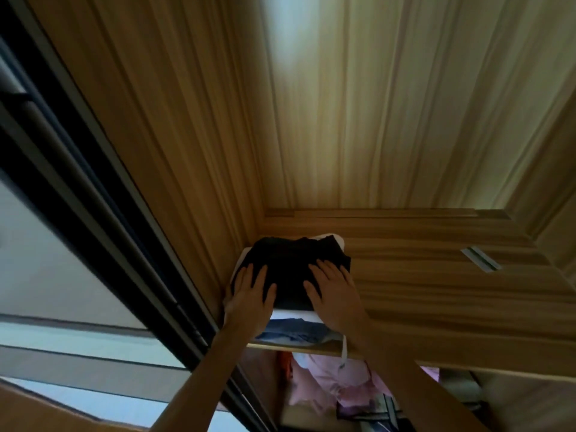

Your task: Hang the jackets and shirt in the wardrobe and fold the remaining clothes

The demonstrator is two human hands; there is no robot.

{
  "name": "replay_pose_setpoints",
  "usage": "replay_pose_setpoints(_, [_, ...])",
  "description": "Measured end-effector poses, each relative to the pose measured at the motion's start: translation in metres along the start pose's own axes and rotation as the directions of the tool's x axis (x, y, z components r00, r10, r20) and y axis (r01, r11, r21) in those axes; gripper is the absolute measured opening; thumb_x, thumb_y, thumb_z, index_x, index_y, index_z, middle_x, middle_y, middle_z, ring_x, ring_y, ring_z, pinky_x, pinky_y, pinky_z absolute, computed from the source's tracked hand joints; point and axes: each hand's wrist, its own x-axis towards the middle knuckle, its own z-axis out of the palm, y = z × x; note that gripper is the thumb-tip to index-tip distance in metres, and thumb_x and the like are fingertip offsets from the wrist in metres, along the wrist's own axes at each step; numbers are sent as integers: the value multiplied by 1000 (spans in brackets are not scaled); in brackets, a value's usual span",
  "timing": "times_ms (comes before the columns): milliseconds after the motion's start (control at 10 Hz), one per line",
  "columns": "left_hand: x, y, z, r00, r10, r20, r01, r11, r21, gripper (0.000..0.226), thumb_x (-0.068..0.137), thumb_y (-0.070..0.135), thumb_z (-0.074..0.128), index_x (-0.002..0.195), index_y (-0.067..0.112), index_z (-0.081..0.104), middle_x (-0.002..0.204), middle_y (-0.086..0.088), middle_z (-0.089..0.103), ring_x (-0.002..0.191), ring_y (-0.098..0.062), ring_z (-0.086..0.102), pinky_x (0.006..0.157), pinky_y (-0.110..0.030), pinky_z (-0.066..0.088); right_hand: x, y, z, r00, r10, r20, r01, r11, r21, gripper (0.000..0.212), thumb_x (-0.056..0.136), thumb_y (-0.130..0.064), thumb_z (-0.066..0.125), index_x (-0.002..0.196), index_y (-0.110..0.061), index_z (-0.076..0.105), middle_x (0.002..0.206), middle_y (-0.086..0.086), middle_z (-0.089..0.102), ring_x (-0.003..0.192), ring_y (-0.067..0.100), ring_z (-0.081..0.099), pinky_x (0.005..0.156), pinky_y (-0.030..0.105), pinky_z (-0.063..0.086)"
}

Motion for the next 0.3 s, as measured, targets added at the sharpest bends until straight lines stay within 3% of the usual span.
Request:
replay_pose_setpoints(100, [-12, -1, -17, 999, 10, 31, -8, 998, -64, 79, 84, 59, 22, 142, 13, 53, 150, -19, 43, 140, -37, 38, 111, -51, 38, -12, -9, -14, 1000, 13, -6, -12, 999, 53, 55, 101, -46, 32, 145, -17, 46, 149, 3, 48, 142, 21, 38, 118, 35, 22])
replay_pose_setpoints(200, [-41, -1, -35, 1000, 17, -1, -17, 977, -211, 58, 87, 44, 46, 134, 12, 59, 143, -14, 50, 130, -34, 49, 104, -44, 46, -40, -27, -27, 996, 17, -91, 2, 980, 201, 38, 95, -31, 55, 126, -11, 62, 125, 8, 66, 116, 25, 60, 101, 35, 45])
replay_pose_setpoints(300, [-75, 1, -51, 999, 0, -51, -16, 947, -320, 36, 91, 25, 60, 126, 15, 63, 130, -10, 60, 115, -30, 61, 93, -40, 52, -72, -50, -35, 994, 49, -101, -19, 962, 273, 31, 91, -25, 65, 118, -12, 67, 121, 6, 66, 107, 23, 63, 89, 22, 43])
